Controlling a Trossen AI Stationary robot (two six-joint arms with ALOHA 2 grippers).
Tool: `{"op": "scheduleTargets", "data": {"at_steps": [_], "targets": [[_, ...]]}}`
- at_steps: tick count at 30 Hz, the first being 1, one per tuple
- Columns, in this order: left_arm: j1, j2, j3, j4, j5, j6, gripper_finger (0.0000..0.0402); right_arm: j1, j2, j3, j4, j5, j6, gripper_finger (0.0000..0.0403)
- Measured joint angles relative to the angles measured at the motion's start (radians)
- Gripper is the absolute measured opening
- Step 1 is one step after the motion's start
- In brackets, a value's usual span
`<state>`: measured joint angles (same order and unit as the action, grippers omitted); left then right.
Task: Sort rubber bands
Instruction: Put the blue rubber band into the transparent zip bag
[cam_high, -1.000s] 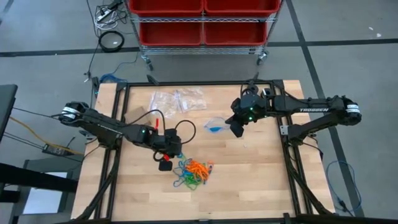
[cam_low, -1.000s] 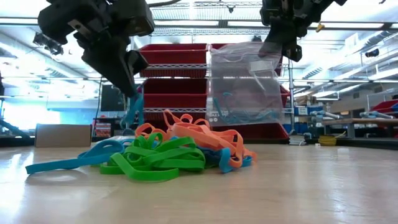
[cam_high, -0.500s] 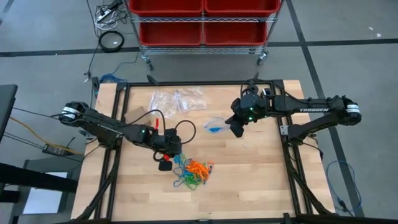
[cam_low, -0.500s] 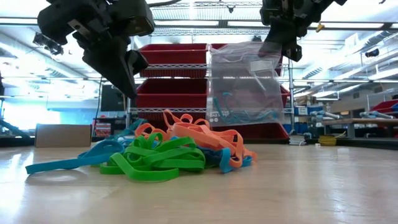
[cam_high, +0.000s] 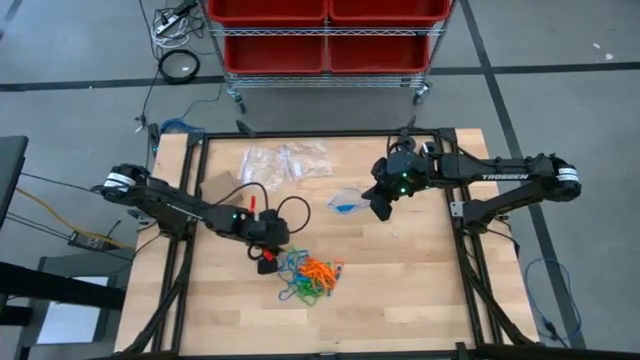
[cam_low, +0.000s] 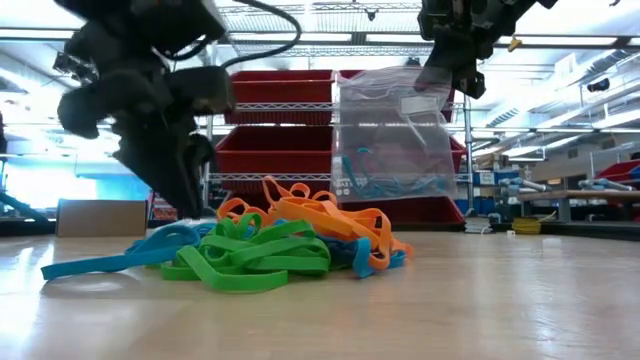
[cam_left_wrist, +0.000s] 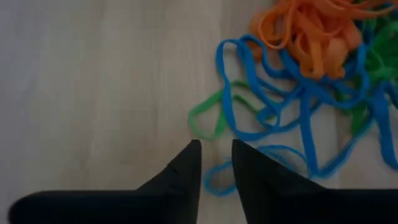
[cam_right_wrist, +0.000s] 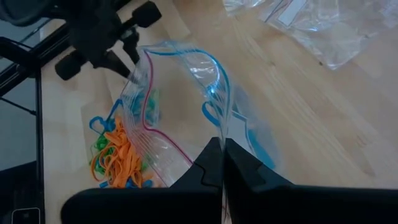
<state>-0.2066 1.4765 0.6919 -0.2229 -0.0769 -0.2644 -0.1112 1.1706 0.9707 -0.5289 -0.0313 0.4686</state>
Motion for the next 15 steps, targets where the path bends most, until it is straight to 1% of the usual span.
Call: {"op": "scheduleTargets", "data": {"at_steps": [2, 6, 9, 13, 15], "targets": [[0.0, 0.0, -0.026, 0.045, -0.004, -0.003, 0.0121, 0.0, 0.0, 0.0, 0.0, 0.0, 0.0, 0.0], [-0.006, 0.0, -0.037, 0.041, 0.018, -0.008, 0.0141, 0.0, 0.0, 0.0, -0.001, 0.0, 0.0, 0.0], [-0.018, 0.0, -0.037, 0.018, 0.017, -0.009, 0.0146, 0.0, 0.0, 0.0, -0.001, 0.0, 0.0, 0.0], [-0.023, 0.0, -0.037, -0.068, -0.027, -0.01, 0.0147, 0.0, 0.0, 0.0, 0.0, 0.0, 0.0, 0.0], [-0.023, -0.001, -0.047, -0.074, -0.036, -0.01, 0.0148, 0.0, 0.0, 0.0, 0.003, 0.0, 0.0, 0.0]]}}
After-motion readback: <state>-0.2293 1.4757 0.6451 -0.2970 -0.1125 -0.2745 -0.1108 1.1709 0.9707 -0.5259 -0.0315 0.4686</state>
